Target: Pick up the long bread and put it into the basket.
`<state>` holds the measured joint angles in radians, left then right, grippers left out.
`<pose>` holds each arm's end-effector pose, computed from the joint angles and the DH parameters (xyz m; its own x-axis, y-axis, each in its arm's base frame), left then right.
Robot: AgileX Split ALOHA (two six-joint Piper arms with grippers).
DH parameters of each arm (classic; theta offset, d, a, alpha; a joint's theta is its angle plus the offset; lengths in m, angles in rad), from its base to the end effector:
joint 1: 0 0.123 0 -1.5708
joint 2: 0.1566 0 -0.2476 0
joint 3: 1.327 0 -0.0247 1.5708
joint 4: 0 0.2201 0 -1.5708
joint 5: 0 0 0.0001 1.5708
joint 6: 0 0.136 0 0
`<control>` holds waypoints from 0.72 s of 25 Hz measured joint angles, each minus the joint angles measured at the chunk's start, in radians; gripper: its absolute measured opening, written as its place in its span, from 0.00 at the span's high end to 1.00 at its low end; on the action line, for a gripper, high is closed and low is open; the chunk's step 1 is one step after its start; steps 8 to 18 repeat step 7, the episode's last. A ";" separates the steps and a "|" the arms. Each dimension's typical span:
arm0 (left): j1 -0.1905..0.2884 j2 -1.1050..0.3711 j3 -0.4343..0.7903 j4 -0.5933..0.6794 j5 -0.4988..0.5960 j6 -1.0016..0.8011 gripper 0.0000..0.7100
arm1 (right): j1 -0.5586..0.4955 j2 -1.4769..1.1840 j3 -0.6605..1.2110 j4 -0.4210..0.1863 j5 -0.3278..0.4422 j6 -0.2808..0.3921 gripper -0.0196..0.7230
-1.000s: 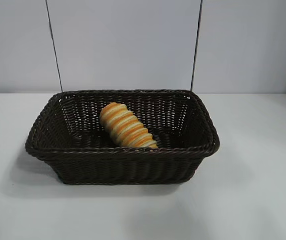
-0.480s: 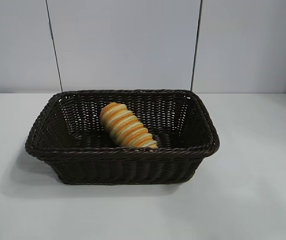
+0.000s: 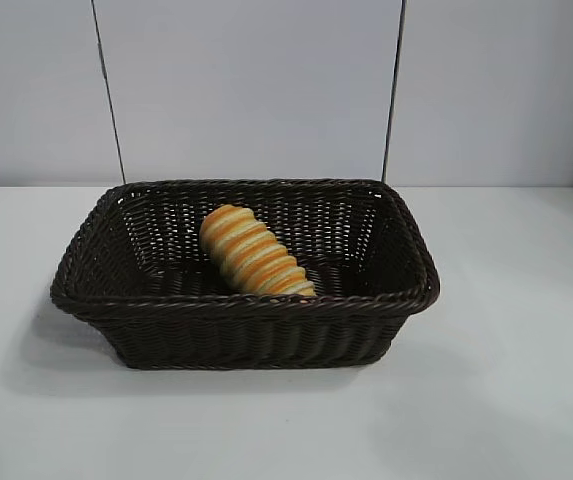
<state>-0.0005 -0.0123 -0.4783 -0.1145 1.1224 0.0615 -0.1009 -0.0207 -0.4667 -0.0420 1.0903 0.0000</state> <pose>0.0417 -0.0140 0.2296 -0.5148 0.0119 -0.8572 0.0947 0.9946 -0.0431 0.0435 -0.0095 0.2298 -0.4928 0.0304 -0.8696 0.1233 0.9917 -0.0353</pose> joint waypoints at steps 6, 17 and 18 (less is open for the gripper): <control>0.000 0.000 0.000 0.000 0.000 0.000 0.02 | 0.000 0.000 0.000 0.000 -0.005 0.000 0.04; 0.000 0.000 0.000 0.000 0.000 0.000 0.02 | 0.000 0.000 0.000 0.000 -0.005 0.000 0.04; 0.000 0.000 0.000 0.000 0.000 0.000 0.02 | 0.000 0.000 0.000 0.000 -0.005 0.000 0.04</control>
